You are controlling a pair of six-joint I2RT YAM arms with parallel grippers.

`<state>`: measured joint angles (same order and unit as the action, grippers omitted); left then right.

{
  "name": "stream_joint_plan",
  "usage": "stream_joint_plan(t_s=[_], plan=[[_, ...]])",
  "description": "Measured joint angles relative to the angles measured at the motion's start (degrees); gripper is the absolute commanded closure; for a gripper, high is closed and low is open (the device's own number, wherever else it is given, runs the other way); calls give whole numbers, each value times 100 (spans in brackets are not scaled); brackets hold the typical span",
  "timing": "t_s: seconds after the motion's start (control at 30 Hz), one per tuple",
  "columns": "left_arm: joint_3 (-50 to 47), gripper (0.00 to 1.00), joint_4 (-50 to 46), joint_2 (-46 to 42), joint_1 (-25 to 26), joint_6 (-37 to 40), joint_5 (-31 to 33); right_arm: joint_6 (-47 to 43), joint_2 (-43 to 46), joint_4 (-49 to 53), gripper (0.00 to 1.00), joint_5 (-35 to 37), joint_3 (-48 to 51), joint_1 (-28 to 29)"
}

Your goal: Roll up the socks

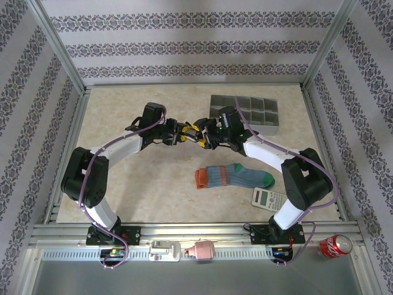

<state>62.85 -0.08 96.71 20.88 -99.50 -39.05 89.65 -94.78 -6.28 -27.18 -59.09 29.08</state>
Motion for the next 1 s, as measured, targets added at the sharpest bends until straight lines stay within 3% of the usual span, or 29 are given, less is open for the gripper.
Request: stream_joint_plan(t_s=[0.27,0.4,0.5,0.6,0.67,0.8,0.87,1.0], plan=[[-13,100,0,0,0,-7,0,20,-24,-4,39,-33,0,33],[-39,100,4,0,0,-13,-22,52,-24,-4,48,-15,0,120],[-42,100,4,0,0,-22,-20,33,-22,-2,61,15,-2,116],[-52,100,0,0,0,-22,0,-94,-17,61,92,74,-57,114],[-76,98,0,0,0,-22,7,-208,7,175,100,136,-131,107],[-118,58,79,-39,9,-50,-79,-522,153,516,100,275,-219,120],[-125,44,96,-87,24,-39,-125,-734,286,737,100,431,-262,146],[-48,30,-227,-358,33,203,76,-1405,627,1537,100,837,-424,74]])
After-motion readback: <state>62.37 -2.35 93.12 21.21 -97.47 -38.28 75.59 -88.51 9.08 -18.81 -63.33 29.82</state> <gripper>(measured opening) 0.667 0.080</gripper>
